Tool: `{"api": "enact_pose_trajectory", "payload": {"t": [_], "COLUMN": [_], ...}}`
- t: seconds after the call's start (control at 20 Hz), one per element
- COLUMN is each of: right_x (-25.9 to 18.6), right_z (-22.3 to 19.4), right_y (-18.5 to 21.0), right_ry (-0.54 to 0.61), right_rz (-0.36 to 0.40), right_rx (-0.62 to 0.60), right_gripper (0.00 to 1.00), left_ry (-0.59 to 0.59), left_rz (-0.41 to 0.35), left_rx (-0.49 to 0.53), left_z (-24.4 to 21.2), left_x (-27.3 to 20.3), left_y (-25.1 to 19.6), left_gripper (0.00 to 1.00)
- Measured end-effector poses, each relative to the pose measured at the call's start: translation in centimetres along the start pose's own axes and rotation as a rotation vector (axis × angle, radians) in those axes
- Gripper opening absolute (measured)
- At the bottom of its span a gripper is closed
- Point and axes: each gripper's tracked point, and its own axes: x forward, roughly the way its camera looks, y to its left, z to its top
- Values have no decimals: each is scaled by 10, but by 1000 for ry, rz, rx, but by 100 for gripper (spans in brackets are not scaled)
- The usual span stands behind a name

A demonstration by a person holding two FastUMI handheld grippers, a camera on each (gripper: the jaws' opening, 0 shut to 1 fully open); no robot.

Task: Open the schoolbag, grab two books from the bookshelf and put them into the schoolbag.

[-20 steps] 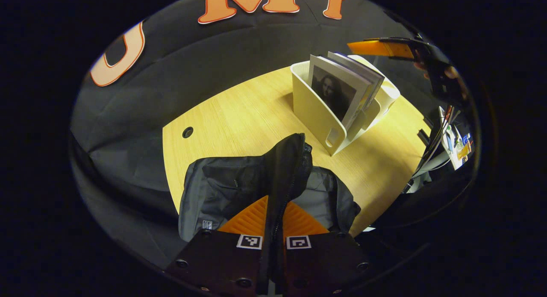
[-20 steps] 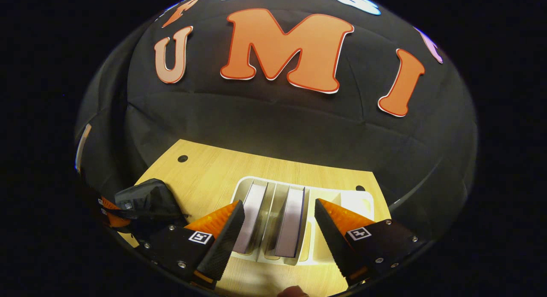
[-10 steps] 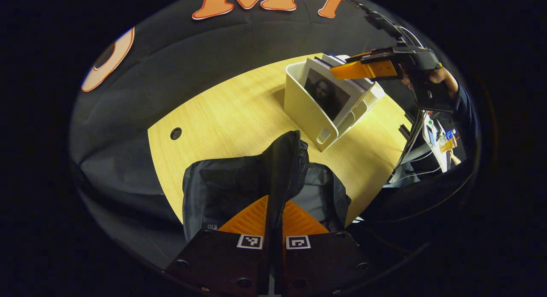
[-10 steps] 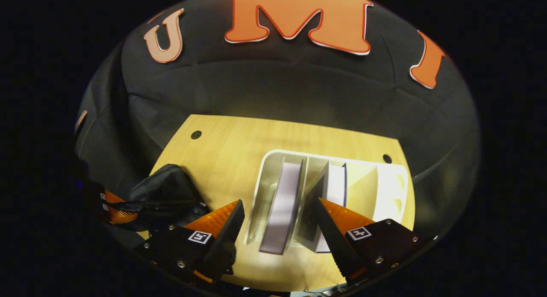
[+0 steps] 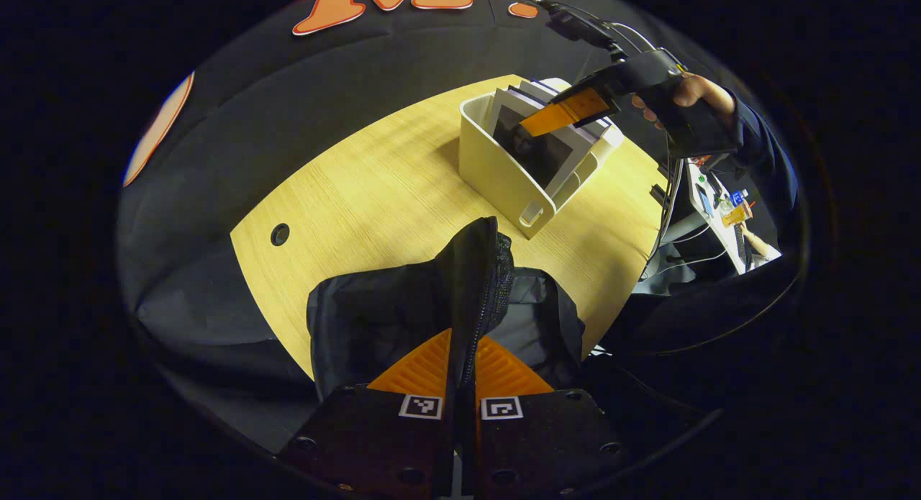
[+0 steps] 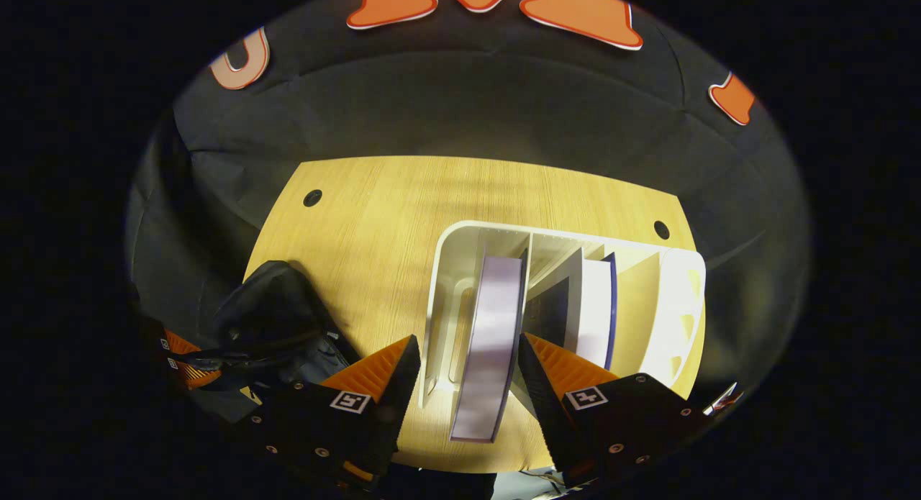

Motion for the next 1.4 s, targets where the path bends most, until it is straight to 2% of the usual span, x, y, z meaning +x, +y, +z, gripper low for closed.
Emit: {"api": "enact_pose_trajectory", "payload": {"t": [0.15, 0.2, 0.25, 0.4, 0.45, 0.6, 0.85, 1.3, 1.4], "right_x": [10, 12, 14, 20, 18, 17, 2, -48, -58], "right_z": [-2, -5, -6, -17, -19, -23, -27, -52, -62], "right_y": [-5, -6, -6, -5, -2, -2, -3, -9, -14], "right_ry": [36, 51, 62, 111, 119, 130, 116, 41, 10], "right_rz": [-34, -48, -52, -50, -33, -24, 1, 56, 39], "right_rx": [15, 24, 30, 49, 63, 57, 64, 28, -13], "right_gripper": [74, 60, 64, 40, 43, 38, 36, 35, 35], "left_ry": [0, -4, -8, -23, -25, -36, -49, -45, -41], "left_rz": [-15, -15, -16, -25, -28, -24, -8, 26, 34], "left_rx": [0, 5, 2, 11, 13, 11, -45, -68, -66], "left_z": [2, 2, 4, 9, 10, 12, 9, 5, 5], "left_x": [1, 0, 2, 4, 6, 9, 9, 18, 19], "left_y": [-3, -2, -3, -6, -8, -11, -14, -24, -27], "left_gripper": [6, 6, 6, 6, 6, 6, 6, 6, 6]}}
